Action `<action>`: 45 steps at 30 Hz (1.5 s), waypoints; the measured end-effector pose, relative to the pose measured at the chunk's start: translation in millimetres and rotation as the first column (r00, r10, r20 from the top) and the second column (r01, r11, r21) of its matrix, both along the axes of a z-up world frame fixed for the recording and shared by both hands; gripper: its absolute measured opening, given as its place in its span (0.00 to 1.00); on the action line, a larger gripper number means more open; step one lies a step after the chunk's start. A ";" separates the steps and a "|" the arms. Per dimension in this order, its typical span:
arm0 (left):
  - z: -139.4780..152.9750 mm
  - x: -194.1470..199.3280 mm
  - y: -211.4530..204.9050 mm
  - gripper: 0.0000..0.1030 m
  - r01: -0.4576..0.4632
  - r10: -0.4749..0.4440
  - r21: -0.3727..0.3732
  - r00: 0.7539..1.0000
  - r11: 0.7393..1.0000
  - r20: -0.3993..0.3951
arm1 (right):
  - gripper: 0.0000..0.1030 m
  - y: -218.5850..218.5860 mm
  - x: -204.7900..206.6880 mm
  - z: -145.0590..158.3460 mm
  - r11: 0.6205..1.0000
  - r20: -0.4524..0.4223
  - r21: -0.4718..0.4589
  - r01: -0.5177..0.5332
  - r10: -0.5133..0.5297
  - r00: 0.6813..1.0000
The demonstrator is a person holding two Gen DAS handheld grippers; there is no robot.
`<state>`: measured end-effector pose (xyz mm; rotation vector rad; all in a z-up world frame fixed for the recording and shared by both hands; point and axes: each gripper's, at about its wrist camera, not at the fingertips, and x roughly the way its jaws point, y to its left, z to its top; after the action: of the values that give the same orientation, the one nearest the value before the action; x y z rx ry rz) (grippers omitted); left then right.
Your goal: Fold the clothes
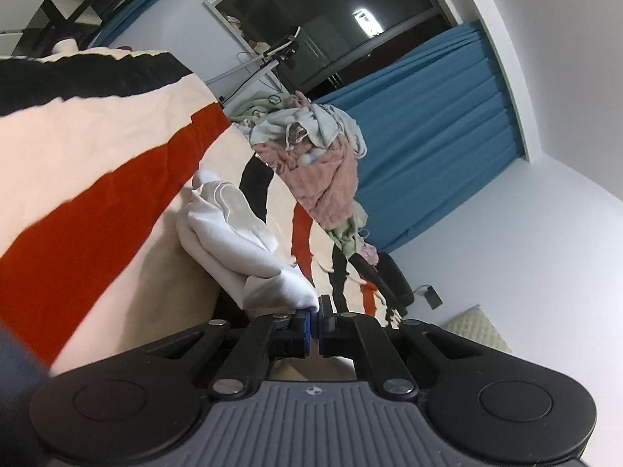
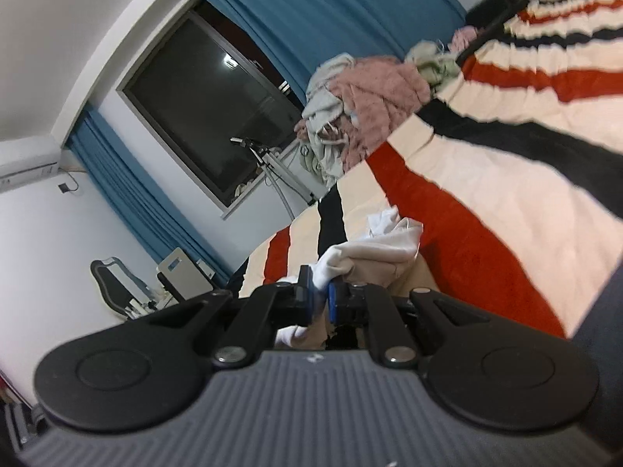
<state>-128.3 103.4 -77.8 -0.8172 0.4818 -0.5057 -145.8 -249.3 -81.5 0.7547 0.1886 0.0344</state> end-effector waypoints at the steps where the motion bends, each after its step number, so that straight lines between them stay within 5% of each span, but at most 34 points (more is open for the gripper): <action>1: 0.6 -3.9 0.1 0.03 -0.002 0.002 0.001 1.000 1.000 0.006 | 0.10 1.0 -4.7 1.2 1.000 0.008 -0.009 0.003 -0.003 1.000; 7: 31.8 29.1 -11.0 0.03 -0.019 0.015 0.083 0.999 0.996 0.039 | 0.11 -7.7 25.4 14.7 0.999 0.040 0.036 -0.026 0.024 0.999; 14: 76.8 167.6 -47.8 0.04 -0.055 0.055 0.208 0.998 0.977 0.005 | 0.11 -24.6 161.7 42.2 0.999 -0.077 0.027 -0.027 0.029 0.997; 19: 47.0 246.7 -64.2 0.04 -0.049 0.066 0.272 0.996 0.961 -0.053 | 0.11 -32.8 226.7 35.8 0.999 -0.137 0.018 -0.050 0.052 0.989; 26: 0.1 285.2 -65.4 0.05 -0.015 0.033 0.303 0.998 0.953 -0.057 | 0.16 -34.2 261.2 8.6 0.991 -0.131 -0.018 -0.131 0.127 0.983; 27: -1.6 286.8 -68.2 0.08 -0.006 0.026 0.326 0.998 0.946 -0.056 | 0.21 -34.4 266.1 4.7 0.990 -0.131 -0.023 -0.142 0.138 0.982; 28: -3.2 288.3 -71.0 0.15 0.002 0.019 0.348 0.998 0.938 -0.056 | 0.43 -34.6 271.0 0.8 0.988 -0.130 -0.028 -0.154 0.149 0.980; 29: -4.9 289.9 -73.8 0.37 0.010 0.011 0.369 0.998 0.929 -0.056 | 0.80 -34.8 275.9 -3.1 0.986 -0.130 -0.033 -0.165 0.160 0.979; 30: -6.6 291.4 -76.6 0.65 0.018 0.004 0.391 0.998 0.920 -0.056 | 0.93 -35.0 280.9 -7.0 0.984 -0.129 -0.038 -0.176 0.170 0.977; 31: -8.2 293.0 -79.4 0.77 0.026 -0.004 0.412 0.998 0.911 -0.056 | 0.97 -34.5 285.2 -10.2 0.981 -0.128 -0.047 -0.189 0.182 0.975; 33: -11.6 296.1 -85.0 0.90 0.042 -0.018 0.454 0.998 0.890 -0.056 | 0.95 -24.5 286.8 -8.3 0.966 -0.123 -0.109 -0.233 0.220 0.968; 37: -18.2 302.3 -96.2 0.90 0.072 -0.048 0.535 0.997 0.842 -0.060 | 0.93 -10.8 302.6 -19.8 0.932 -0.205 -0.217 -0.289 0.246 0.947; 39: -21.6 305.4 -101.9 0.89 0.087 -0.062 0.574 0.996 0.814 -0.063 | 0.79 -1.6 318.0 -33.4 0.896 -0.312 -0.302 -0.325 0.229 0.922; 41: -25.2 303.9 -108.3 0.89 0.091 -0.068 0.616 0.996 0.782 -0.061 | 0.75 4.9 330.0 -48.3 0.867 -0.394 -0.342 -0.363 0.218 0.893; 45: -32.7 299.7 -121.4 0.89 0.095 -0.077 0.697 0.995 0.711 -0.057 | 0.75 13.0 330.1 -55.2 0.850 -0.393 -0.385 -0.361 0.203 0.897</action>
<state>171.4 -17.9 -110.5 -0.0573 0.6798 -0.3518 184.3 -236.3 -136.7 0.2533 0.6202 0.1414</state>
